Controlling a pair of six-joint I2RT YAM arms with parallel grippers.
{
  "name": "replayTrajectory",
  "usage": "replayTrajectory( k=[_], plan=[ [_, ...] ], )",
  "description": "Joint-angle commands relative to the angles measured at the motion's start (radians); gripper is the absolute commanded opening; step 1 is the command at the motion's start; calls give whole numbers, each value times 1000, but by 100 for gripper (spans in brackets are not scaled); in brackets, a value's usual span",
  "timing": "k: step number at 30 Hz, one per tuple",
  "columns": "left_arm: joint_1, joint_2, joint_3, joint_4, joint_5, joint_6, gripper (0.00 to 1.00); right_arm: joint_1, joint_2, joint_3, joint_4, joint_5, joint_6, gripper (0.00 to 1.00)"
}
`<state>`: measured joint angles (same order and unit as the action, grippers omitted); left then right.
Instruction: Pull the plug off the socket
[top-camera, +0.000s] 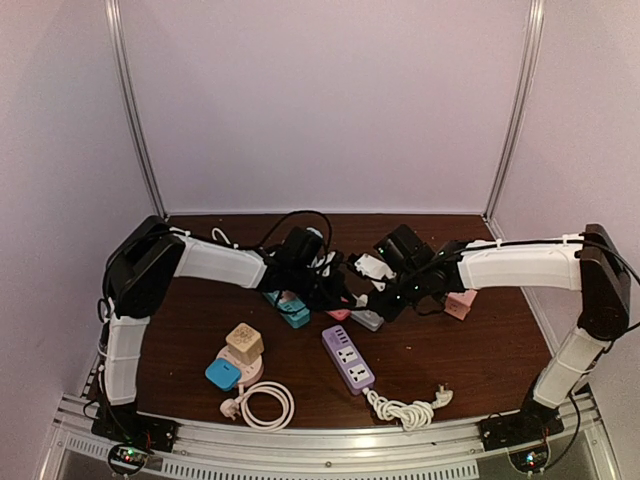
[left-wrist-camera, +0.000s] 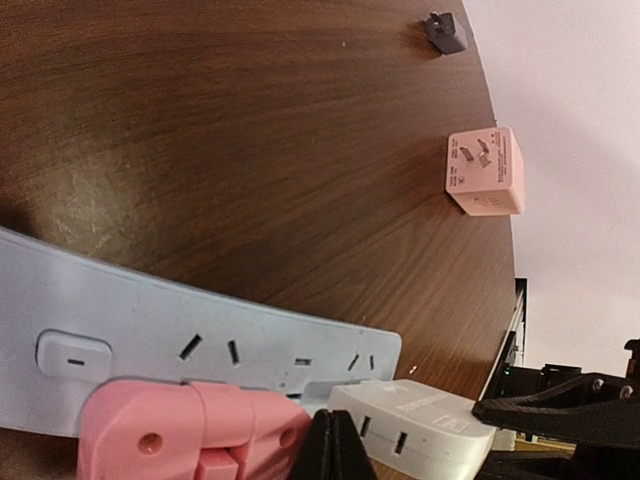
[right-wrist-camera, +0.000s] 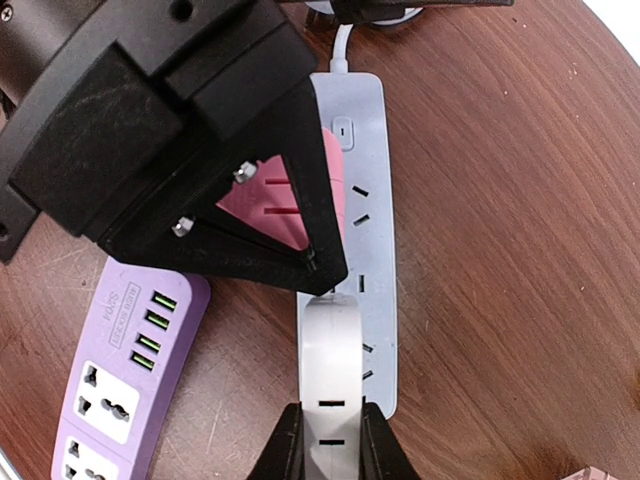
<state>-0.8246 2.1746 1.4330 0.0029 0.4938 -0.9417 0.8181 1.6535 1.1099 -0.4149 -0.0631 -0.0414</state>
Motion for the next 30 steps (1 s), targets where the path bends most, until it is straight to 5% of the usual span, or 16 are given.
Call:
replayTrajectory(
  k=[1, 17, 30],
  plan=[
    [18, 48, -37, -152, -78, 28, 2, -8, -23, 95, 76, 13, -38, 12],
    [25, 69, 3, -168, -71, 39, 1, -7, -55, 125, 38, -97, -11, 12],
    [28, -22, 118, -164, 9, 101, 8, -8, -36, 47, 27, 25, 112, 12]
  ],
)
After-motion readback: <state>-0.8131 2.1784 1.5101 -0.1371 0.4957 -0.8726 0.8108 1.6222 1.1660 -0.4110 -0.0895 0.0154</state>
